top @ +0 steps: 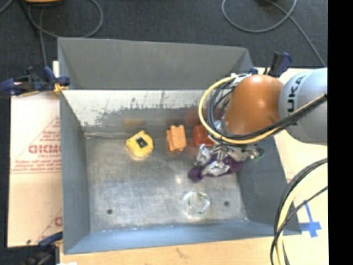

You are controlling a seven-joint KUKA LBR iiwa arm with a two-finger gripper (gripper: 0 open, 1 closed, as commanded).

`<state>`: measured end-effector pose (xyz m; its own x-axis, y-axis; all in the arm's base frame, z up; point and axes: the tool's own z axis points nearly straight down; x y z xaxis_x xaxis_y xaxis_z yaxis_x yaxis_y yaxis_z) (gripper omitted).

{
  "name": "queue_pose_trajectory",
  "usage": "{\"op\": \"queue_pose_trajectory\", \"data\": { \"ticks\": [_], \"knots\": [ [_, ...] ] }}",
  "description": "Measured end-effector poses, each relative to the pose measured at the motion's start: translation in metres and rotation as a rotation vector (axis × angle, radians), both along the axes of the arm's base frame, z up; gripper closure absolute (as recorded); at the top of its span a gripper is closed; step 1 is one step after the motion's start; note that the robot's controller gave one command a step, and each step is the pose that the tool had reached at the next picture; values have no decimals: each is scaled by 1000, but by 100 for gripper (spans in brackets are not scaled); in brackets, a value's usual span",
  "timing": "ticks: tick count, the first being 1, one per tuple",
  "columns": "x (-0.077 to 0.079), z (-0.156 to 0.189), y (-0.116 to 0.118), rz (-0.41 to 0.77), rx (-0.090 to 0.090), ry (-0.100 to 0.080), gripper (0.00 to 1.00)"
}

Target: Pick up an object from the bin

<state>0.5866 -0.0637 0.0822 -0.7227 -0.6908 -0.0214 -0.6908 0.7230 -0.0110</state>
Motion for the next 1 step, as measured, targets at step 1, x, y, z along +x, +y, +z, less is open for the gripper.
{"op": "queue_pose_trajectory", "data": {
  "ticks": [1],
  "knots": [
    [0,0,0,0,0,0,100]
  ]
}}
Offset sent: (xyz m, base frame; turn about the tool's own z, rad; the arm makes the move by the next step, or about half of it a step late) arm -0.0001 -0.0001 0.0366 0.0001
